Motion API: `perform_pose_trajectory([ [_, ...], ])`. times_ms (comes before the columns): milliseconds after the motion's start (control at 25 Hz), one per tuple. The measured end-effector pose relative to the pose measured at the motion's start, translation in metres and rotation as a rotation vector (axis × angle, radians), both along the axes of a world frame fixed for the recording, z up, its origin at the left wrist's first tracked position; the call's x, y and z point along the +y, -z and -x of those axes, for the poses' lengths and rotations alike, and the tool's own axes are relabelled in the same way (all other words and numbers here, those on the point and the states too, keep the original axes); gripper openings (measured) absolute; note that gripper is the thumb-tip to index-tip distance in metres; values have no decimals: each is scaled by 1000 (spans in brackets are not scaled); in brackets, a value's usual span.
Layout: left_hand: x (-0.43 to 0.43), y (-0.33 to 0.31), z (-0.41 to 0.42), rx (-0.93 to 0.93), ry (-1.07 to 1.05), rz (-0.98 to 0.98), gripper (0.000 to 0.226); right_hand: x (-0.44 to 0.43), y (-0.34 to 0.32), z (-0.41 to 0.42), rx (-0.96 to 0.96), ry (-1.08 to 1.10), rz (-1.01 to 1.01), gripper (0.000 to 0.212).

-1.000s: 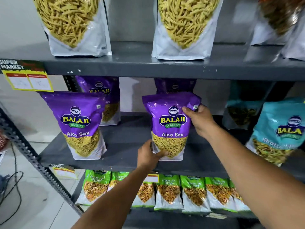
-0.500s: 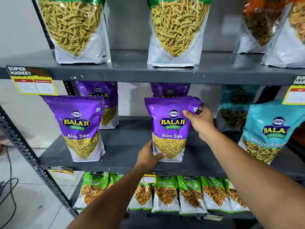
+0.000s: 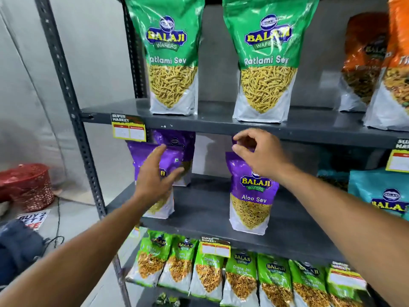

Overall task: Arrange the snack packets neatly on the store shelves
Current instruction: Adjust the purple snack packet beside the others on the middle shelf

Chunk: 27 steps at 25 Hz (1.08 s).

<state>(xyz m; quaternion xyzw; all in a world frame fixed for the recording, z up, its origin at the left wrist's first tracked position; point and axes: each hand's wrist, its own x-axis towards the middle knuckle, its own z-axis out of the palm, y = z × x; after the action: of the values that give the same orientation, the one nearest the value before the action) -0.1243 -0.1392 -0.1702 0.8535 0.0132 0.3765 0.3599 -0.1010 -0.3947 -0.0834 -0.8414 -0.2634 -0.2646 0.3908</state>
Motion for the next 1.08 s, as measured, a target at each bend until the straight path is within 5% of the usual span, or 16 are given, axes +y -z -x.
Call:
perform_pose_trajectory([
  [160,41,-86,-7,-141,-100,5,83,50,-62,-14,26,-78,-62,31],
  [400,93,-157,-79,70,118,74,83,109,-103,-80,260,62,8,62],
  [600,125,-164,-115,194,313,2,69,143,-105,-116,290,95,70,24],
  [760,156,-168,-114,221,441,43,44,172,-100,-119,276,41,41,24],
  [1080,201,-177,-108,276,465,29,38,225,-93,-122,249,102,24,33],
])
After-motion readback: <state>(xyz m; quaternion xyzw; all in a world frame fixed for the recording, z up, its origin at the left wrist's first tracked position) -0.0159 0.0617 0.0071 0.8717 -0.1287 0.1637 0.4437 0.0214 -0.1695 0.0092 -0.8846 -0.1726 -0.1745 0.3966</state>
